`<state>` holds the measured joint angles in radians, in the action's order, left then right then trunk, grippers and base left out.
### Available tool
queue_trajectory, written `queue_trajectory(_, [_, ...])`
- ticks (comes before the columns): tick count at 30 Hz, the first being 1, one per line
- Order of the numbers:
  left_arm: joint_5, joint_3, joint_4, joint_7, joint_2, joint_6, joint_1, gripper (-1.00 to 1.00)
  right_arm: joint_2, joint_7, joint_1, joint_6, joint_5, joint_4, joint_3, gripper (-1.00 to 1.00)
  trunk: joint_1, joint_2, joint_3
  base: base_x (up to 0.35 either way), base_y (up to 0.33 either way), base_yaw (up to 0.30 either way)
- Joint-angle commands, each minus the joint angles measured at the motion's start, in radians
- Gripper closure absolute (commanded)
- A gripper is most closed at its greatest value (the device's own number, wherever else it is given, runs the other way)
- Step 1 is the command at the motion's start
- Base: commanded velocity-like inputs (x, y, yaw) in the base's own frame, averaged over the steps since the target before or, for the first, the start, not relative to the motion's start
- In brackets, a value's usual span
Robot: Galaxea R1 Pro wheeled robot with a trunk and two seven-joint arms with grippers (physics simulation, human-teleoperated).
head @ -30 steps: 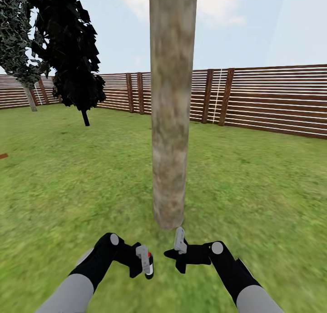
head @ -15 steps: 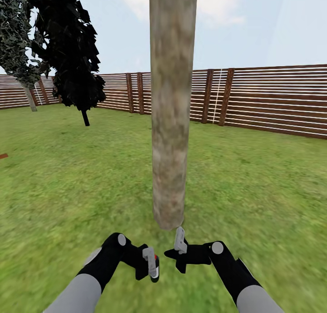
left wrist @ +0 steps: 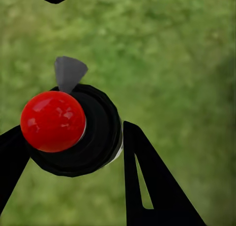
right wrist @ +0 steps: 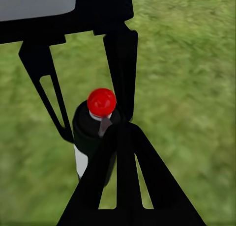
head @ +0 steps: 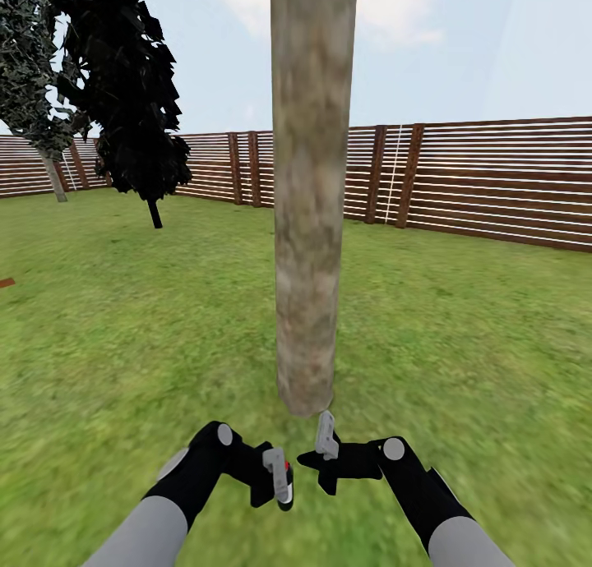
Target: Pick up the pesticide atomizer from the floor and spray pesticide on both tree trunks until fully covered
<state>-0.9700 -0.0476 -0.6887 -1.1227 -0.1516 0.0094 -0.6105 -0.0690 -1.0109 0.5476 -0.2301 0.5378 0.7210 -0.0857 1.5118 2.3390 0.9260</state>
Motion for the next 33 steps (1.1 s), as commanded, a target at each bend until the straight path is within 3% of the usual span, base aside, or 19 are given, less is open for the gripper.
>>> queue_trajectory(1, [0.000,0.000,0.000,0.000,-0.001,0.000,0.000,1.00,0.000,0.000,0.000,0.000,0.000,0.000,0.000,1.00,0.000,0.000,0.000,0.000,0.000,0.000])
queue_trajectory(20, [0.005,0.000,-0.002,0.003,-0.014,0.000,-0.002,1.00,0.000,0.000,0.000,0.000,0.001,-0.002,0.001,1.00,0.000,0.000,0.000,0.000,0.000,0.000])
queue_trajectory(22, [0.014,0.000,-0.002,0.003,-0.014,0.000,-0.002,1.00,0.000,0.000,0.000,0.000,0.000,-0.002,0.001,1.00,0.000,0.000,0.000,0.000,0.000,0.000])
queue_trajectory(25, [0.060,0.000,-0.001,0.002,-0.013,-0.002,-0.002,1.00,0.000,0.000,0.000,0.000,0.000,-0.002,0.001,1.00,0.000,0.000,0.000,0.000,0.000,0.000])
queue_trajectory(33, [0.070,0.000,0.000,0.001,-0.011,-0.002,-0.002,1.00,0.000,0.000,0.000,0.000,0.001,-0.002,0.001,1.00,0.000,0.000,0.000,0.000,0.000,0.000])
